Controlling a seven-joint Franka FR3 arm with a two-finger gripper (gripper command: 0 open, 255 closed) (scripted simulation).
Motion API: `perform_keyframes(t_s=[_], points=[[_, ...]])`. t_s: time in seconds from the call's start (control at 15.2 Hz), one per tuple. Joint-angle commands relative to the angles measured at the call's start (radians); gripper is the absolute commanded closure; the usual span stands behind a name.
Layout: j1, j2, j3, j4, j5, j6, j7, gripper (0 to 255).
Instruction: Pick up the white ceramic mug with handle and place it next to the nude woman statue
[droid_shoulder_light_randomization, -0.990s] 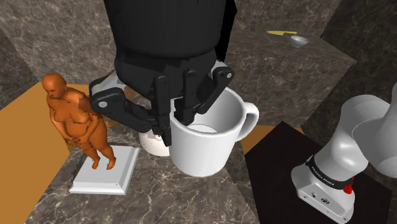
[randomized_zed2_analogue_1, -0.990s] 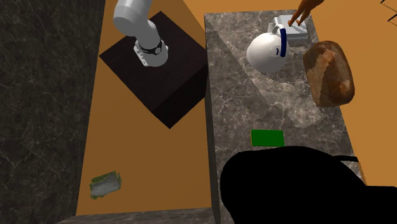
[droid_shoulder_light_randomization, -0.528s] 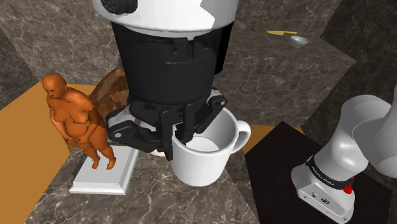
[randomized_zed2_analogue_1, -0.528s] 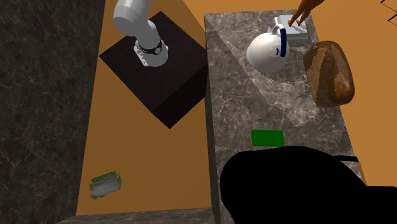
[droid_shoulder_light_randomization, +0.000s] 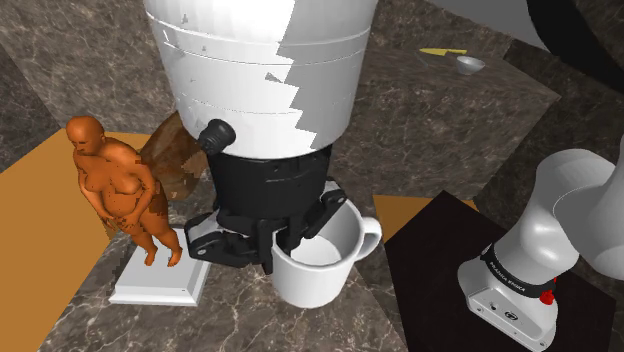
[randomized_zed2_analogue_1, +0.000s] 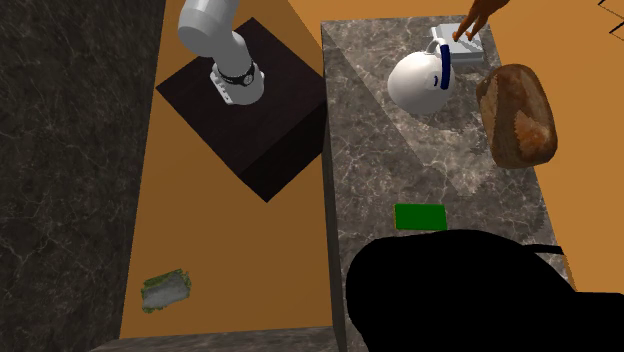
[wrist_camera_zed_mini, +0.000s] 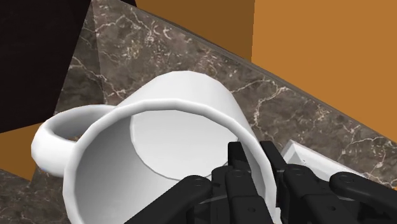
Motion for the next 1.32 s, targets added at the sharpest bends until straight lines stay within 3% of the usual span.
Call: perform_keyframes(t_s=[0.0,1.25], points=[[0.0,-0.003,0.0,-0.03,0.001,0.029,0.0,255],[0.005,0.051,0.006,-0.234,-0.03,0.278,0.026,255]])
